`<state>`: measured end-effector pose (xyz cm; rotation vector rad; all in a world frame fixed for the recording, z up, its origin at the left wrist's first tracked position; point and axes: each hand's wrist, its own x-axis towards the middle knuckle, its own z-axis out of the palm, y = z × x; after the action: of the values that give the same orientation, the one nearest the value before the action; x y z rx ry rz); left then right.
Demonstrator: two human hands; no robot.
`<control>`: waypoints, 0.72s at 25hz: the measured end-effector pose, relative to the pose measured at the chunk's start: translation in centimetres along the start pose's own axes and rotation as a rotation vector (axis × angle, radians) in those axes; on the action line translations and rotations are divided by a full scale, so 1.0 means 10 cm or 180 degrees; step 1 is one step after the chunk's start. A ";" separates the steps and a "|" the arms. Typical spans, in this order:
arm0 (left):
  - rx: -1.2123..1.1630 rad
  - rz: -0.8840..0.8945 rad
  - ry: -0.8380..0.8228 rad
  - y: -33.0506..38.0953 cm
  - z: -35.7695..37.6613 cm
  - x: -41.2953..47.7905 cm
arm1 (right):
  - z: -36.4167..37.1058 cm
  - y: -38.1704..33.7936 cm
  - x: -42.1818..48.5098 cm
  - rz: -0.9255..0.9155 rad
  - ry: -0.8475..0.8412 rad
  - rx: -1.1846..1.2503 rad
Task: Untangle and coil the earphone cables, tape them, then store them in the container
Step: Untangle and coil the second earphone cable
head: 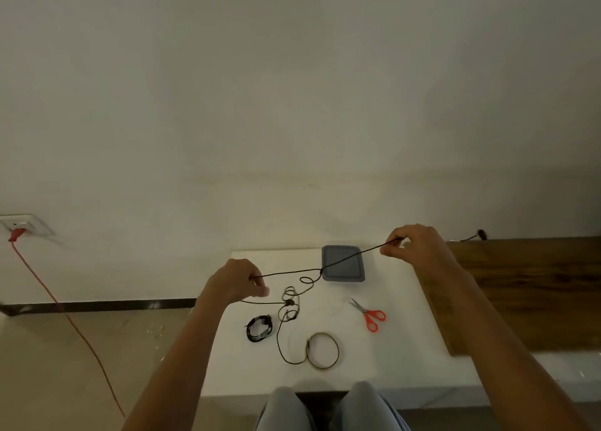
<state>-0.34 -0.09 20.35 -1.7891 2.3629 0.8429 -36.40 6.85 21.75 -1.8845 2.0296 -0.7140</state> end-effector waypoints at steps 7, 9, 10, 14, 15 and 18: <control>-0.1929 0.0508 0.0451 0.42 -0.06 -0.14 | 0.16 -0.11 -0.01 0.0262 -0.0236 0.0851; -0.2333 0.0520 0.0285 0.56 -0.10 -0.16 | 0.29 -0.23 -0.03 0.0394 -0.0351 0.1390; -0.2483 0.0541 0.0203 0.62 -0.12 -0.16 | 0.35 -0.30 -0.04 0.0447 -0.0443 0.1693; -0.2803 0.0760 0.0065 0.81 -0.24 -0.19 | 0.59 -0.58 -0.06 0.0443 -0.0998 0.2357; -0.2787 0.0794 0.0077 0.83 -0.28 -0.19 | 0.65 -0.65 -0.06 0.0415 -0.1178 0.2375; -0.2589 0.0829 0.0090 0.88 -0.39 -0.22 | 0.78 -0.80 -0.06 0.0211 -0.1450 0.2185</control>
<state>-6.55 1.60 27.82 -1.6786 2.4918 2.0544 -25.50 5.95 19.36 -1.4035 1.3270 -0.7508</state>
